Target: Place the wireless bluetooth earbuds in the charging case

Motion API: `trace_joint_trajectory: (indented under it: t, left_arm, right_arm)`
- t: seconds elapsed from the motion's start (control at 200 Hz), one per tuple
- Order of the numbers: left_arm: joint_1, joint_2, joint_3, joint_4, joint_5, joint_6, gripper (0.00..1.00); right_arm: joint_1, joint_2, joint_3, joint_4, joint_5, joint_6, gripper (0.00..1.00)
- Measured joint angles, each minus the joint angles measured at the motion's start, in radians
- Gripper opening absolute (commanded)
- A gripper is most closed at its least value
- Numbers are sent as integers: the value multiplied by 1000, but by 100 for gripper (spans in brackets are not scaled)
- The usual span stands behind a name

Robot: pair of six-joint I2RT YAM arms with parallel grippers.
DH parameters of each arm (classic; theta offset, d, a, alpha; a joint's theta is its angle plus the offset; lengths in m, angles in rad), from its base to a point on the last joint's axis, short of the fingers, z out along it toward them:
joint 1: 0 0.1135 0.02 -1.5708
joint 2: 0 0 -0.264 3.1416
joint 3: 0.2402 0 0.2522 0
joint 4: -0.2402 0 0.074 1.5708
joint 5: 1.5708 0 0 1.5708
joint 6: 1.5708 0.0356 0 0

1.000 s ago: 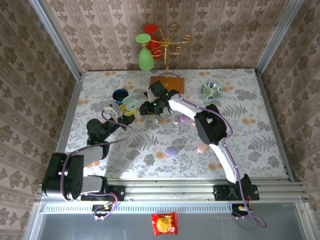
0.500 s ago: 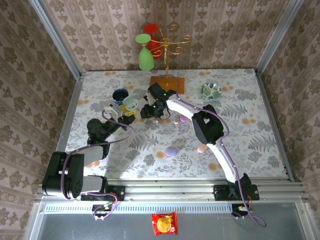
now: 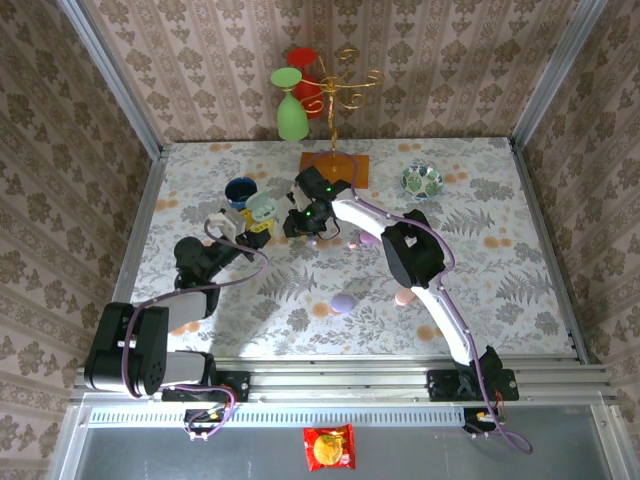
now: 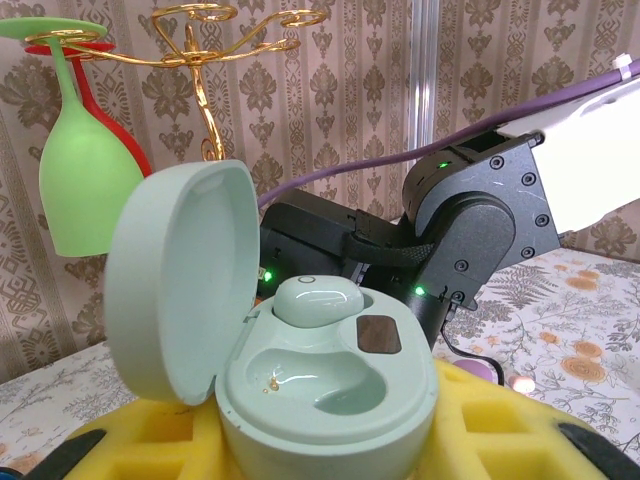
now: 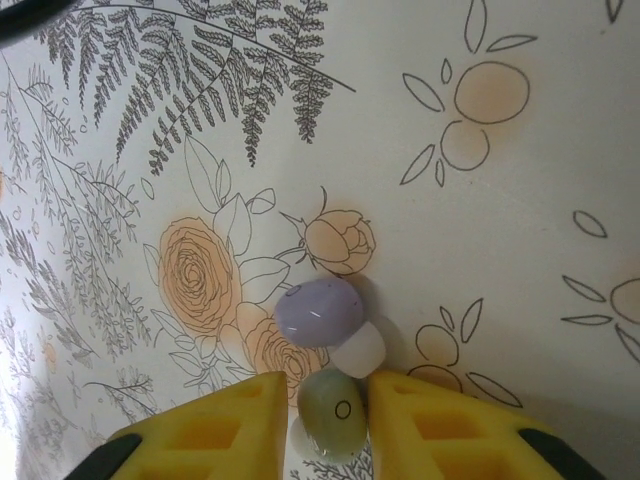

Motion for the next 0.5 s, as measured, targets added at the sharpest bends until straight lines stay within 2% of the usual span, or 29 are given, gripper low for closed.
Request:
trace_joint_trajectory:
  t: [0.37,0.495]
  left_arm:
    - [0,2,0,0,0,0,37]
    - [0,13,0,0,-1,0,36]
  right_arm:
    - [2,-1,-2,3,0,-2,21]
    - [2,-60,-103,48,24,-1,21]
